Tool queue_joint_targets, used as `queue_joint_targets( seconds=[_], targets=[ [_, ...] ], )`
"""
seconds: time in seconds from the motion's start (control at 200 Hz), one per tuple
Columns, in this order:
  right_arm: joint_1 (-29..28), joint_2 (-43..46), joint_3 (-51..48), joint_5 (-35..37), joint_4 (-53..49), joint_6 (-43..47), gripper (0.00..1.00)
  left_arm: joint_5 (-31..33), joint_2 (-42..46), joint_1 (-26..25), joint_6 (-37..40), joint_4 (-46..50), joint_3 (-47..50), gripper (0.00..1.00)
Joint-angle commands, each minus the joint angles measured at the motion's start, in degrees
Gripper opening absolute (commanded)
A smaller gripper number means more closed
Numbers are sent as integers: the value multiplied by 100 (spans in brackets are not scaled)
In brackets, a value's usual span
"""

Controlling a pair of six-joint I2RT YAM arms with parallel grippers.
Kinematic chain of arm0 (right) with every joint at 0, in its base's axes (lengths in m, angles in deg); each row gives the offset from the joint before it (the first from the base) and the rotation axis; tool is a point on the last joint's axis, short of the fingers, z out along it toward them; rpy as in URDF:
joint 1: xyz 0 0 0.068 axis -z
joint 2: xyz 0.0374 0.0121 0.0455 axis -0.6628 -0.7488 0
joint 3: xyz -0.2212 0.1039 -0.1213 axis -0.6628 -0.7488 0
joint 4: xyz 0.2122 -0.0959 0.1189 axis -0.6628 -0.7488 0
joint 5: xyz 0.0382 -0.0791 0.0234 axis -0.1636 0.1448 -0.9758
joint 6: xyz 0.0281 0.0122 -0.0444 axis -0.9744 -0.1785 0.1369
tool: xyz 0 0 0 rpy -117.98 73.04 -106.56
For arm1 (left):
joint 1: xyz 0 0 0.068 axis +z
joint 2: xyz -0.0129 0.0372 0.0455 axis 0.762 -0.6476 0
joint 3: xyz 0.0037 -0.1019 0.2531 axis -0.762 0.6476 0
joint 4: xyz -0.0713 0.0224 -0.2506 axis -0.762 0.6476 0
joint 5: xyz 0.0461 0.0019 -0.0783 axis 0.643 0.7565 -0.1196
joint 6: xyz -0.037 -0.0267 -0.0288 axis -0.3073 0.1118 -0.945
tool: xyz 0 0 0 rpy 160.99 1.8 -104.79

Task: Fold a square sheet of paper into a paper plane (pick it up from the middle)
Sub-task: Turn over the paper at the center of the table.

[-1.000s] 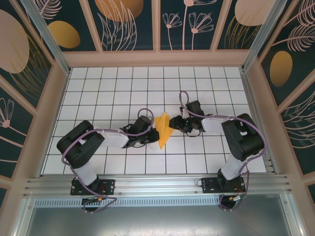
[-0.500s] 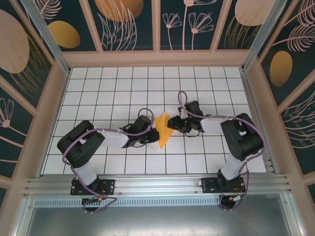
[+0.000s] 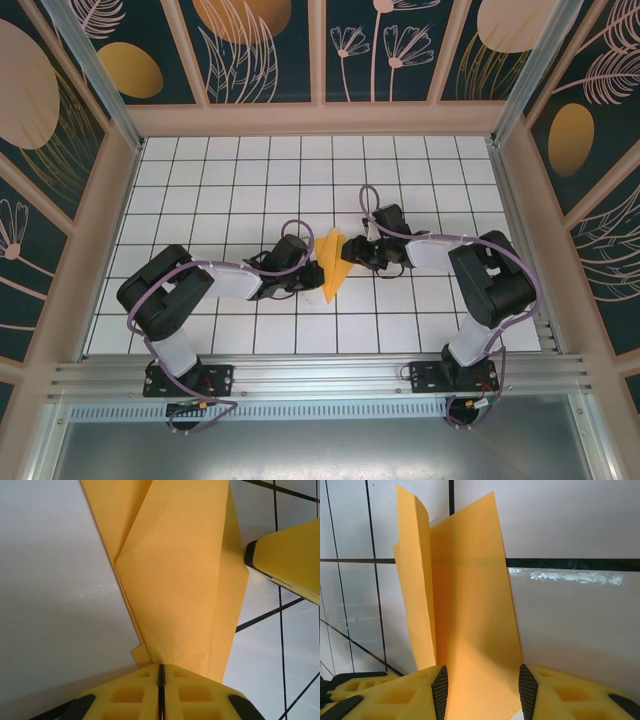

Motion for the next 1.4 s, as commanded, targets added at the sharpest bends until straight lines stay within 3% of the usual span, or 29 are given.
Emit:
queue_joint_targets(
  seconds=[0.0,0.425,0.916,1.211,1.396],
  targets=[
    [-105,-106,114,72,-213,57,45,-219,-355,-60,136,120,-24,12],
    [-188,22,208,-511,117,-120,45,-292,-443,-62,168,108,-95,11],
    [-156,-473,639,-898,458,-34,49,-426,-513,-61,217,-35,-42,11],
    [-73,-928,1311,-1083,45,559,50,-461,-548,-58,190,-97,2,11],
    [-86,-896,1241,-1138,-108,696,47,-454,-554,-62,177,-101,-16,12]
  ],
)
